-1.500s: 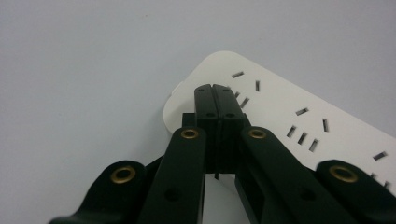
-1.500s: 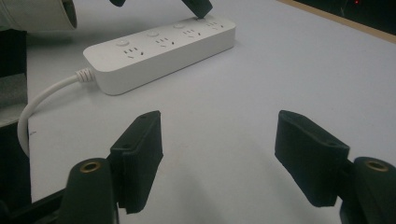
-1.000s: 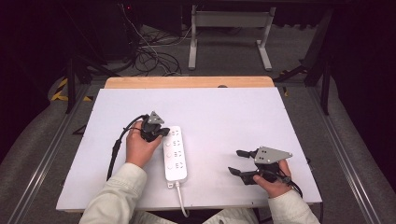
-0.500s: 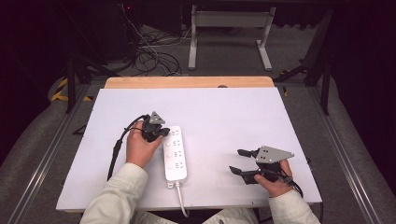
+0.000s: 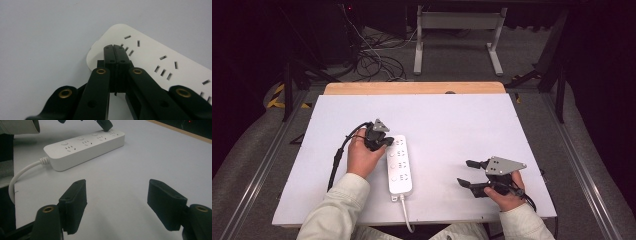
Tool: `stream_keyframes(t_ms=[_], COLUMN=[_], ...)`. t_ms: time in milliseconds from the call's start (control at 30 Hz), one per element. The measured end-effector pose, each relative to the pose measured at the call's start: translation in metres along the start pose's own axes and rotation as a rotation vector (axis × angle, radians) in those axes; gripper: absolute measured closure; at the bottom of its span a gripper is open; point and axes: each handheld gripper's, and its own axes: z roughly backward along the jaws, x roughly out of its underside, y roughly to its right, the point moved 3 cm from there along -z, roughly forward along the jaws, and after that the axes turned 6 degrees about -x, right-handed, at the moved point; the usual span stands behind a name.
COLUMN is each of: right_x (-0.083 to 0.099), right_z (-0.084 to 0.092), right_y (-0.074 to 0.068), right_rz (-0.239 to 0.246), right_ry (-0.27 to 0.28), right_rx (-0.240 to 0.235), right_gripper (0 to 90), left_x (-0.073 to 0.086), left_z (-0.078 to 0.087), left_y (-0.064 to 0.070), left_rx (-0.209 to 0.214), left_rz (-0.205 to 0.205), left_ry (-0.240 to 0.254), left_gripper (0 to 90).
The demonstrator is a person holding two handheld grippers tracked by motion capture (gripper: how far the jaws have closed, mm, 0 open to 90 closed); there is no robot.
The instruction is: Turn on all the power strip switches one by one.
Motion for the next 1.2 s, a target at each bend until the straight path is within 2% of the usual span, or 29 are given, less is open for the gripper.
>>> stream_keyframes(t_ms=[100,267,300,333,367,433,467,500,700,800,833,867,1067,1100,1133,1167,1200], right_x=[0.000,0.000,0.000,0.000,0.000,0.000,0.000,0.000,0.000,0.000,0.000,0.000,-0.001,-0.001,-0.001,-0.001,-0.001], right_z=[-0.001,-0.001,-0.001,-0.001,-0.001,0.000,0.000,-0.001,0.000,0.001,0.001,0.001,0.002,0.003,0.002,0.002,0.002], right_y=[0.000,-0.001,-0.001,-0.001,-0.001,0.000,0.001,0.001,0.001,0.000,0.001,0.001,0.001,0.001,0.001,0.001,0.000], right_rz=[0.000,0.003,0.002,0.002,0.001,-0.001,-0.003,-0.004,-0.002,-0.001,-0.003,-0.003,-0.005,-0.006,-0.006,-0.006,-0.009], right_ry=[-0.001,-0.005,-0.002,-0.001,0.000,0.000,-0.001,-0.001,0.001,0.004,0.007,0.007,0.014,0.015,0.015,0.015,0.016], right_rx=[-0.002,-0.002,-0.002,-0.001,0.000,0.002,0.004,0.003,0.004,0.007,0.006,0.006,0.011,0.011,0.011,0.011,0.010], right_gripper=[32.5,32.5,32.5,32.5,32.5,32.5,32.5,32.5,32.5,32.5,32.5,32.5,32.3,32.2,32.1,32.1,32.1], left_x=[-0.001,-0.005,-0.006,-0.006,-0.006,-0.009,-0.010,-0.011,-0.010,-0.008,-0.006,-0.005,0.010,0.013,0.016,0.020,0.025], left_z=[-0.001,-0.001,0.002,0.004,0.004,0.013,0.017,0.022,0.040,0.055,0.060,0.066,0.095,0.098,0.101,0.104,0.106], left_y=[-0.001,0.003,0.003,0.002,0.002,0.002,0.005,0.005,0.004,0.004,0.005,0.006,0.017,0.019,0.020,0.022,0.023], left_rx=[0.012,-0.027,-0.005,0.007,0.007,0.027,0.042,0.044,0.055,0.068,0.069,0.062,0.124,0.131,0.135,0.132,0.127], left_rz=[0.011,-0.023,-0.006,0.017,0.017,0.029,0.041,0.030,0.043,0.044,0.056,0.041,-0.007,-0.015,-0.025,-0.030,-0.037], left_ry=[-0.016,-0.036,-0.009,-0.004,-0.004,0.057,0.072,0.083,0.134,0.189,0.206,0.218,0.281,0.293,0.305,0.314,0.329], left_gripper=[90.0,90.0,90.0,90.0,90.0,90.0,90.0,90.0,90.0,89.4,69.1,69.1,62.4,59.2,51.5,51.5,46.7])
